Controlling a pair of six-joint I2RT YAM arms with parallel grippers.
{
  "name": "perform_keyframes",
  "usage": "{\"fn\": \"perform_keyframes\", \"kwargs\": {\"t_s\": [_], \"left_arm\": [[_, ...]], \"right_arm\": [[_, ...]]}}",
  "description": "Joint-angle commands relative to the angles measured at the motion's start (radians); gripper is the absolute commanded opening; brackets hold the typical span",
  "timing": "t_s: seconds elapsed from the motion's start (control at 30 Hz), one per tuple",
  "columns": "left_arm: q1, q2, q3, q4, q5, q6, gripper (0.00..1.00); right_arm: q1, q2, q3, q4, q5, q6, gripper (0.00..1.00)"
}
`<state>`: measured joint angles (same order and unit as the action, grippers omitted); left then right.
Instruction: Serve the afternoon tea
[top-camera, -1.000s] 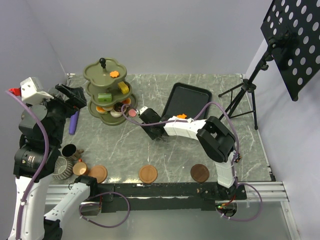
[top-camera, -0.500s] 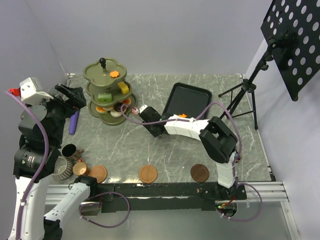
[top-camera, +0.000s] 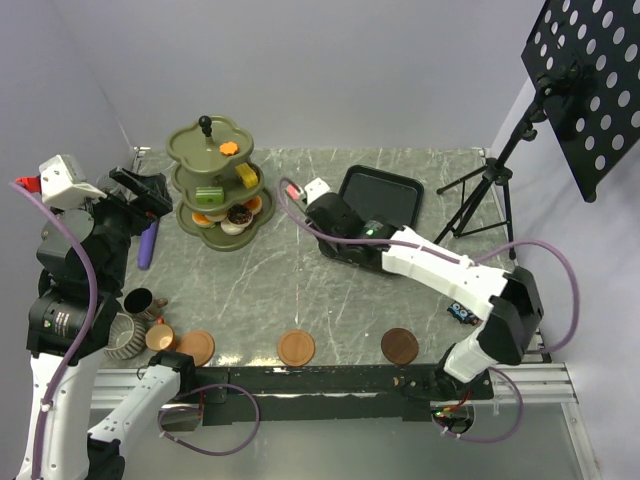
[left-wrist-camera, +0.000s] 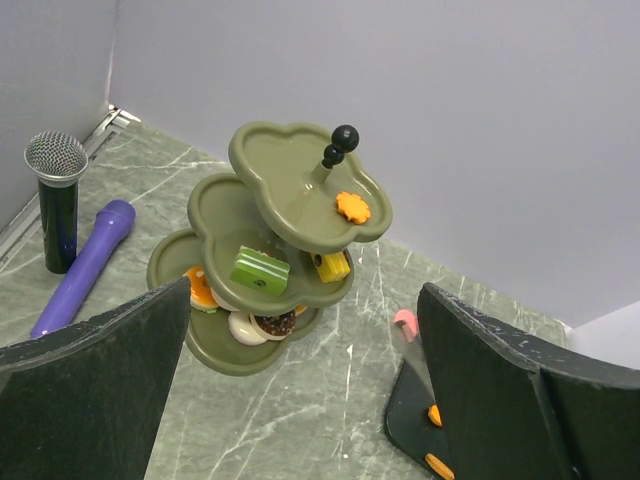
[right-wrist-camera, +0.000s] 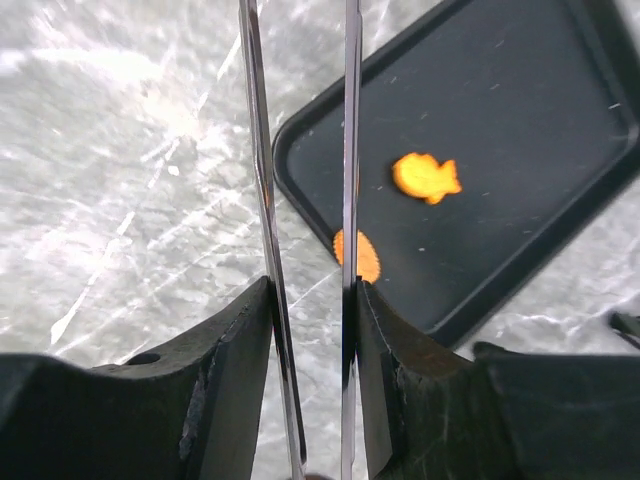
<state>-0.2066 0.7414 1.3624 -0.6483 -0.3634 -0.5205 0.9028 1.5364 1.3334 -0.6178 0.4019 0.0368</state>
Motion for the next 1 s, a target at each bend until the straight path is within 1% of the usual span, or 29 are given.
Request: {"fn": "perform_keyframes", "kwargs": {"t_s": [0.0,0.1,0.27,0.47,0.6,0.87,0.97], "left_arm": [[-0.004,0.000,0.004,0.049,0.009,-0.009,1.00],[-0.005,0.000,0.006,0.053,0.009,-0.006,1.00],[-0.007,-0.005,0.004,0.052,0.012,-0.004,1.00],[-0.013,-0.008,-0.002,0.050,0.017,-0.006,1.00],[-0.017,-0.014,-0.002,0.045,0.012,-0.004,1.00],[-0.020,-0.025,-0.003,0.041,0.000,0.001,1.00],[-0.020,-0.030,-0.002,0.041,-0.005,0.002,1.00]], "right_arm": [[0.021,-0.090,0.159,-0.069,0.052,0.002,0.30],[0.034,-0.084,0.263,-0.085,0.041,-0.028,0.30],[0.087,-0.001,0.465,-0.108,0.051,-0.129,0.30],[0.117,0.132,0.618,-0.059,-0.006,-0.207,0.30],[0.120,0.241,0.751,-0.071,-0.035,-0.241,0.30],[0.119,0.385,0.886,-0.069,-0.075,-0.262,0.31],[0.117,0.419,0.924,-0.094,-0.077,-0.255,0.34]]}}
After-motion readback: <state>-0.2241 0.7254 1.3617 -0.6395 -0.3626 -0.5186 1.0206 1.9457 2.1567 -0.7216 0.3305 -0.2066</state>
